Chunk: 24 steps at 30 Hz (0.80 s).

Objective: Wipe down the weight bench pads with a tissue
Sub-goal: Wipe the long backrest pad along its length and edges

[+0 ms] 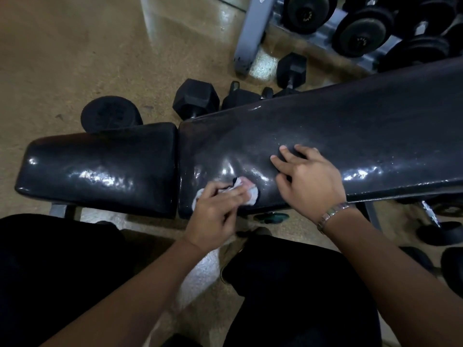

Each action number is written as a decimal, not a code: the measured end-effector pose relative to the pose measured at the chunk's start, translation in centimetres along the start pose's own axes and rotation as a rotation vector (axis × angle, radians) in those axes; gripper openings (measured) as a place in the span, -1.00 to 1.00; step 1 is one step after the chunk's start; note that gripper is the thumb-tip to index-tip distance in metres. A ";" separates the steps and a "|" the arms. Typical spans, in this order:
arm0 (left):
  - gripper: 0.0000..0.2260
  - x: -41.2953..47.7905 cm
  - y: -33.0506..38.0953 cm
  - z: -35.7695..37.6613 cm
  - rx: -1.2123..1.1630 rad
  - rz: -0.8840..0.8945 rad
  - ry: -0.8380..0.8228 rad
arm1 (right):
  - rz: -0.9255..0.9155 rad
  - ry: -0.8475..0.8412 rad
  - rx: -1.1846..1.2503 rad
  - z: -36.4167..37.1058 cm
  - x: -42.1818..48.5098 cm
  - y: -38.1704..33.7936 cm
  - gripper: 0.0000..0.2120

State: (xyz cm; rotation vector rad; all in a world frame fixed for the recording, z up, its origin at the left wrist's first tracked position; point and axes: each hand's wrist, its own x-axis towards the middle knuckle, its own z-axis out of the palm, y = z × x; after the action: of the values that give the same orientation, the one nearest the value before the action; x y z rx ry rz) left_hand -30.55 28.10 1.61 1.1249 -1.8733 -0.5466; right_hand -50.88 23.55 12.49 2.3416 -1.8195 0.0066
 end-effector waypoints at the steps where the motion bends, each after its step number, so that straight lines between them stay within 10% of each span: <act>1: -0.64 -0.6 -0.9 -1.0 0.027 0.049 -0.034 | -0.010 0.005 -0.001 0.0 0.0 0.1 -0.63; 7: -0.71 2.6 -1.5 -0.3 0.075 -0.152 0.091 | 0.008 0.087 0.049 1.0 0.0 0.4 -0.65; 14: -0.61 -0.2 -0.6 -1.0 0.026 0.134 -0.126 | -0.009 0.003 0.035 0.8 0.0 0.6 -0.61; 24: -0.60 2.1 2.8 1.9 -0.011 0.052 -0.093 | -0.011 -0.025 0.020 0.5 0.0 0.6 -0.56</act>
State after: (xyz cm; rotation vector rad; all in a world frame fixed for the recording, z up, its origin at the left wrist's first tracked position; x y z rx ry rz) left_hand -33.96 27.54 3.55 1.0568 -1.9716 -0.5878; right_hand -51.47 23.30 12.04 2.3754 -1.8262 -0.0066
